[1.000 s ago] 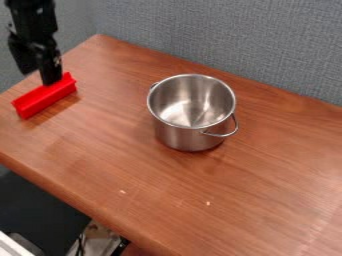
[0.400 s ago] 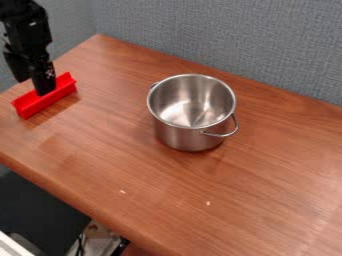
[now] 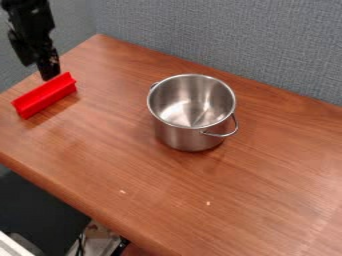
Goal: Put the red object in the metal pot
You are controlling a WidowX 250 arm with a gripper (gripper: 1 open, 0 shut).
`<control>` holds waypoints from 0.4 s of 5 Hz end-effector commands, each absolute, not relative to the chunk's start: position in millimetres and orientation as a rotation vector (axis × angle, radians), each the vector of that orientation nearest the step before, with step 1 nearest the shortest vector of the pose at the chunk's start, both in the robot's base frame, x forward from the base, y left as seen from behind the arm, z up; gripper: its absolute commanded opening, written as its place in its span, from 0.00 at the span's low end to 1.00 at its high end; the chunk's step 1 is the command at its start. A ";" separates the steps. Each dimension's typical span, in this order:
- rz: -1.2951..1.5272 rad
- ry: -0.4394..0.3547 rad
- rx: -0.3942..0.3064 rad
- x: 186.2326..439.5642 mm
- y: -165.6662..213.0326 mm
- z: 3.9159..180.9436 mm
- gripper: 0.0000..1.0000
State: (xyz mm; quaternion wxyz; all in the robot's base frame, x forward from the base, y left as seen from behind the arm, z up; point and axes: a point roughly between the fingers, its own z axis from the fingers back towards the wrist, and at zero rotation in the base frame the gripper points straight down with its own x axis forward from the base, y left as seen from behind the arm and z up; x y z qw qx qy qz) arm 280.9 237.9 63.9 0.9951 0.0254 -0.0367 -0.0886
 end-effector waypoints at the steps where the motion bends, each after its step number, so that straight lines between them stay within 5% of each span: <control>1: -0.062 -0.131 0.054 291.2 262.9 66.1 1.00; 2: -0.103 -0.148 0.036 294.5 253.0 75.1 1.00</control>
